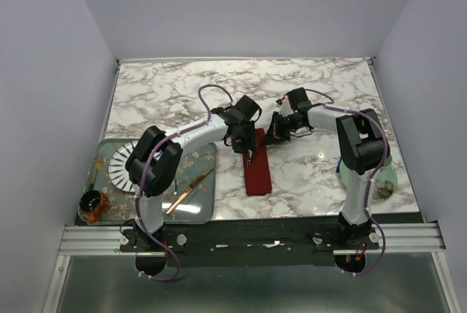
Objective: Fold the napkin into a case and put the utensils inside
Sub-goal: Insert the knife into the folded napkin, then pick up the fork from the corner of the board.
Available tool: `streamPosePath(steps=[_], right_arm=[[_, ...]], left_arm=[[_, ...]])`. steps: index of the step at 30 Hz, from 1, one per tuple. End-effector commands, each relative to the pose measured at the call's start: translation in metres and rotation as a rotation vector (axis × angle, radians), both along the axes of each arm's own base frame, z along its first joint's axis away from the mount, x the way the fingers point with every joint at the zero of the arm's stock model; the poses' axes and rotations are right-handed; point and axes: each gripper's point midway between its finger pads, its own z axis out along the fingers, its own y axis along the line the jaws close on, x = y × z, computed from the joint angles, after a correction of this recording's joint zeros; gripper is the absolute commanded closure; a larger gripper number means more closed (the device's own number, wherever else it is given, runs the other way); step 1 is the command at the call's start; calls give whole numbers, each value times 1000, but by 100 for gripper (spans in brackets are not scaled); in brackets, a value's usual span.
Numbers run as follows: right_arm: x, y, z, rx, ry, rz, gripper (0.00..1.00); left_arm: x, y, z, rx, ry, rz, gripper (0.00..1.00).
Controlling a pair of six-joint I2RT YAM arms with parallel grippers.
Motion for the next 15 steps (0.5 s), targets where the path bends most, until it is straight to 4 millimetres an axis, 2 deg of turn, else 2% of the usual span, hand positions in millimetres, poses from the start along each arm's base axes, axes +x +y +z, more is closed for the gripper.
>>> streamPosePath(steps=[1, 3, 5, 6, 8, 9, 10, 11, 12, 14, 15], right_arm=[[2, 1, 4, 12, -43, 16, 92], [2, 1, 7, 17, -47, 20, 80], [4, 2, 17, 24, -68, 29, 72], [2, 1, 20, 17, -64, 36, 62], [9, -1, 35, 7, -120, 58, 57], [5, -6, 38, -13, -102, 63, 52], [7, -9, 43, -22, -130, 83, 50], [14, -11, 60, -23, -177, 89, 48], [12, -19, 66, -44, -170, 90, 42], [17, -33, 80, -97, -239, 113, 36], [19, -44, 99, -123, -267, 104, 31]], left_arm=[[26, -4, 23, 4, -98, -10, 54], [31, -2, 27, 7, -111, -7, 53], [41, 2, 38, 6, -152, -2, 53], [45, 4, 43, 7, -171, 1, 52], [56, 8, 60, -3, -229, 6, 50], [66, 16, 66, 15, -269, 17, 48], [72, 19, 72, 12, -292, 24, 48], [77, 23, 84, 2, -328, 28, 48], [86, 30, 91, 16, -373, 32, 48], [93, 39, 109, 22, -436, 32, 47], [99, 43, 116, 34, -473, 44, 47]])
